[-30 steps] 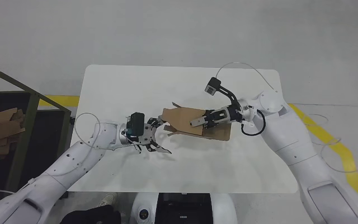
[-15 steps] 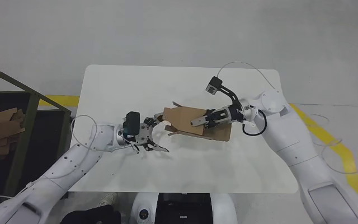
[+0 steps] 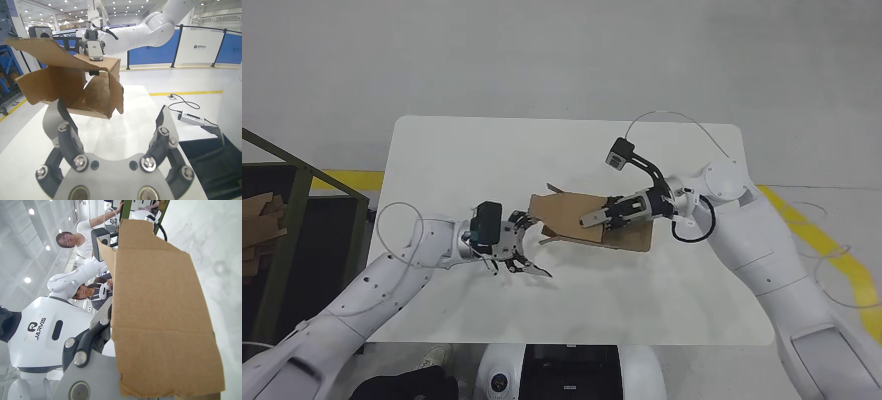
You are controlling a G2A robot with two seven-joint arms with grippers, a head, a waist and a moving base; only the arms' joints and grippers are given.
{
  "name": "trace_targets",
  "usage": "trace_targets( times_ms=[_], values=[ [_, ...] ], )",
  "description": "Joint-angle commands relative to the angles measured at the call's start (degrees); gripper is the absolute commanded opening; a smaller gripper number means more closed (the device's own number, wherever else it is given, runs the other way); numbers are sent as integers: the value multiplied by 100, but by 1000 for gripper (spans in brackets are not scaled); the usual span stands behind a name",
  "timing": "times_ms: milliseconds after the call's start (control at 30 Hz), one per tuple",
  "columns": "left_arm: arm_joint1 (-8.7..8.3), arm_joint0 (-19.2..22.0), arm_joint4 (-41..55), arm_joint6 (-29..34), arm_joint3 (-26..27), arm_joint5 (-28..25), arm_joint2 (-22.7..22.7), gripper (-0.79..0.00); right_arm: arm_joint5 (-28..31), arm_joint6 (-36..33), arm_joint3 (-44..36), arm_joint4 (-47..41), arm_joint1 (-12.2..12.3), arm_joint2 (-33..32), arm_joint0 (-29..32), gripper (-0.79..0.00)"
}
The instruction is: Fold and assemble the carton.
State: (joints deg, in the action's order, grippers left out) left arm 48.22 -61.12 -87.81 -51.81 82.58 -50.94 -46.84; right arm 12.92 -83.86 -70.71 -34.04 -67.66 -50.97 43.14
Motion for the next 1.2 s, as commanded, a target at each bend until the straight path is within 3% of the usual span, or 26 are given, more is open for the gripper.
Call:
trace_targets(
  times_ms=[0, 167, 200, 267, 300, 333, 533, 600, 767, 967, 1167],
  values=[
    [13, 19, -28, -24, 12, -9, 2, 0, 8, 6, 7, 2, -7, 10, -2, -785],
    [60, 68, -61, -52, -14, -20, 43, 0, 10, -14, 32, -6, -19, 20, -9, -785],
    [72, 81, -60, -59, -22, -24, 55, -34, 12, -16, 35, -6, -21, 19, -8, -785],
    [95, 109, -48, -70, -51, -42, 76, -299, 17, -25, 41, -4, -22, 13, -5, -785],
    [106, 123, -46, -74, -64, -45, 86, -394, 18, -30, 44, -3, -22, 9, -4, -785],
    [117, 133, -35, -79, -80, -55, 95, -403, 20, -35, 47, -2, -22, 5, -2, -785],
    [166, 171, 12, -89, -157, -63, 105, -406, 28, -63, 62, -10, -27, -3, 10, -785],
    [176, 174, 25, -78, -176, -74, 101, -363, 38, -68, 73, -13, -31, -4, 11, -785],
    [187, 161, 76, -48, -189, -105, 79, -351, 41, -89, 95, -19, -40, 2, 8, -785],
    [160, 108, 215, -12, -145, -141, 26, -259, 60, -109, 105, -23, -44, -11, 23, -785],
    [108, 39, 622, 109, -128, -262, -17, -274, 57, -134, 69, -10, -44, -24, 39, -785]
  ],
)
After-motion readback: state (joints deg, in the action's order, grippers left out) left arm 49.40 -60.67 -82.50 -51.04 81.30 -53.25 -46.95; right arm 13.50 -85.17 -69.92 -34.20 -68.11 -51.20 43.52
